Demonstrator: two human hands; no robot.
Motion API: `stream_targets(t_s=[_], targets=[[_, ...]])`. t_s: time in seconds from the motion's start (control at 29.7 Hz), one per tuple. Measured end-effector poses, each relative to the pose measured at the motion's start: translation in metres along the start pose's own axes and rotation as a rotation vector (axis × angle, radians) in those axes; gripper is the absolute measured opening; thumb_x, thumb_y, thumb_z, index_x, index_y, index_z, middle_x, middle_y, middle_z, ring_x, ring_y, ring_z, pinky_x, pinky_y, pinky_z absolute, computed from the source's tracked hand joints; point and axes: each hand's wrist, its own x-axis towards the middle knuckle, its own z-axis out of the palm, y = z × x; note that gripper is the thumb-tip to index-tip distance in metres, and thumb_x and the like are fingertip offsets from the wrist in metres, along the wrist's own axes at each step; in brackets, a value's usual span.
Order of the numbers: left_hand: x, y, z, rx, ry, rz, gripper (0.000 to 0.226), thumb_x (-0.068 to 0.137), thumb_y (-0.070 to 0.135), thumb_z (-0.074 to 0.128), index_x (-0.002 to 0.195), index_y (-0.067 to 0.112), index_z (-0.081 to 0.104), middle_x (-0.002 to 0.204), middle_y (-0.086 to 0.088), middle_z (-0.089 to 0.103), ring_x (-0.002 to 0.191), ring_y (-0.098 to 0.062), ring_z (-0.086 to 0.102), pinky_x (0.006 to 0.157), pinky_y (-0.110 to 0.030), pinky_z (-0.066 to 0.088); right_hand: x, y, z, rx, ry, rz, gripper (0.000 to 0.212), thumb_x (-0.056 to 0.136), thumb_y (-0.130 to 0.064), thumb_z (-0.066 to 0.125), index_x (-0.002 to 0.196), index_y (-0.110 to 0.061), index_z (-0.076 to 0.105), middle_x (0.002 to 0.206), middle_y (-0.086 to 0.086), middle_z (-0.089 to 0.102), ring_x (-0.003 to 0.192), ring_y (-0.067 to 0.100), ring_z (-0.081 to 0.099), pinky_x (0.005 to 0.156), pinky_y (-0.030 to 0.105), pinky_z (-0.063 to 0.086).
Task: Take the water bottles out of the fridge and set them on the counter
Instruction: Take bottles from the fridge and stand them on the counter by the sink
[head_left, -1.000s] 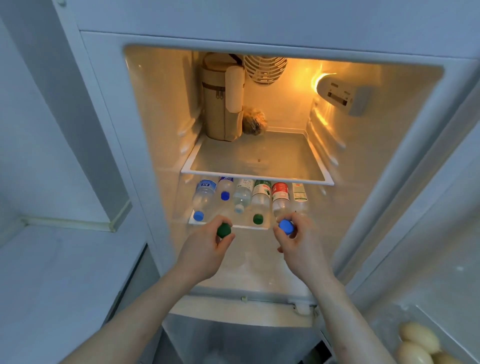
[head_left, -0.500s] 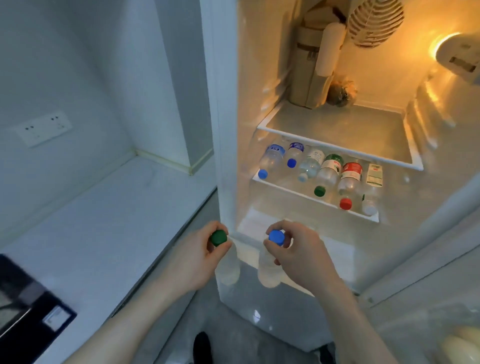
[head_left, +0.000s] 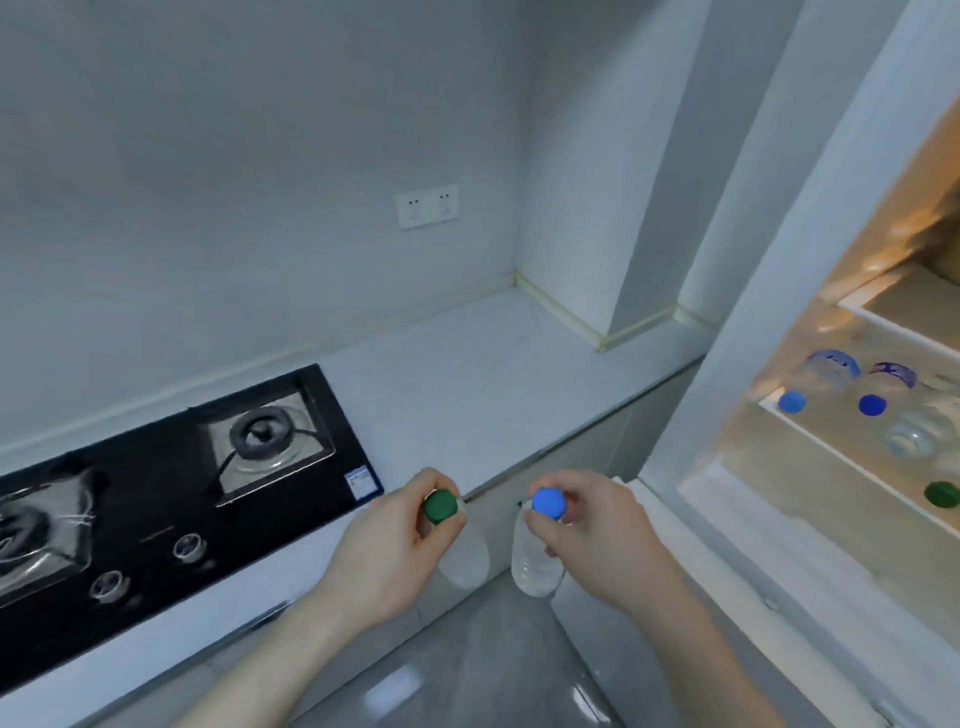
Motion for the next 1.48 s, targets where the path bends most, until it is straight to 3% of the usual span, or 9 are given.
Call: stream_targets(t_s=[0.2,0.34,0.64,0.88,1.01,1.15,1.35,1.48], targets=[[-0.062,-0.079,-0.08,-0.017,0.12,-0.165,0.011,0.093,0.043,0.064,0.099,0.041,0.054,0.067,0.008,0.06,0.064,-0.009,0.056,0.065,-0.028,0.051,0.008,-0.087,0.088,-0.002,-0.135,-0.127,0.015,0.079,-0.036,0.07,0.09,-0.045,0.069,0.081,-0.008,0.066,0.072,0.008,0.07,0.077,0.032,0.056],[-0.12,-0.146,-0.143,-0.011,0.228,-0.265,0.009,0.094,0.042,0.063,0.097,0.041,0.054,0.066,0.009,0.058,0.065,-0.007,0.056,0.063,-0.026,0.049,0.001,-0.161,0.165,0.009,-0.242,-0.227,0.017,0.082,-0.034,0.073,0.095,-0.046,0.07,0.084,-0.016,0.063,0.072,0.008,0.071,0.067,0.028,0.052],[-0.235,-0.243,-0.233,-0.004,0.414,-0.466,0.009,0.096,0.045,0.061,0.097,0.041,0.054,0.07,0.005,0.056,0.066,-0.009,0.053,0.062,-0.024,0.045,-0.026,-0.283,0.31,0.001,-0.444,-0.452,0.02,0.082,-0.03,0.076,0.093,-0.046,0.072,0.082,-0.022,0.068,0.072,0.011,0.072,0.072,0.038,0.062],[-0.307,-0.293,-0.278,0.017,0.584,-0.687,0.011,0.096,0.044,0.06,0.102,0.038,0.053,0.07,0.004,0.061,0.069,-0.011,0.057,0.065,-0.032,0.051,-0.045,-0.363,0.396,-0.022,-0.638,-0.64,0.016,0.085,-0.036,0.077,0.095,-0.047,0.071,0.088,-0.026,0.065,0.074,0.008,0.071,0.072,0.032,0.06],[-0.334,-0.307,-0.295,0.011,0.64,-0.779,0.01,0.097,0.043,0.059,0.103,0.038,0.053,0.07,0.004,0.064,0.066,-0.012,0.058,0.066,-0.028,0.049,-0.051,-0.399,0.43,-0.018,-0.72,-0.691,0.015,0.085,-0.037,0.079,0.096,-0.046,0.072,0.084,-0.022,0.068,0.071,0.011,0.071,0.072,0.03,0.06],[-0.364,-0.326,-0.316,0.023,0.728,-0.878,0.012,0.097,0.043,0.059,0.1,0.035,0.051,0.071,-0.005,0.063,0.069,-0.018,0.055,0.063,-0.032,0.049,-0.061,-0.442,0.475,-0.047,-0.849,-0.781,0.012,0.086,-0.038,0.077,0.095,-0.045,0.072,0.091,-0.032,0.063,0.075,0.008,0.071,0.074,0.025,0.056],[-0.398,-0.357,-0.349,0.075,0.84,-1.015,0.014,0.096,0.047,0.061,0.099,0.039,0.051,0.068,0.001,0.063,0.064,-0.016,0.057,0.065,-0.035,0.052,-0.068,-0.5,0.544,-0.028,-0.999,-0.884,0.013,0.082,-0.037,0.08,0.091,-0.043,0.073,0.08,-0.005,0.069,0.067,0.012,0.071,0.073,0.033,0.059],[-0.414,-0.378,-0.369,0.079,0.922,-1.077,0.014,0.095,0.048,0.061,0.096,0.041,0.049,0.068,0.003,0.063,0.064,-0.014,0.061,0.067,-0.038,0.055,-0.069,-0.534,0.582,-0.022,-1.059,-0.971,0.015,0.082,-0.041,0.081,0.096,-0.041,0.074,0.086,-0.011,0.067,0.071,0.008,0.071,0.074,0.025,0.058]])
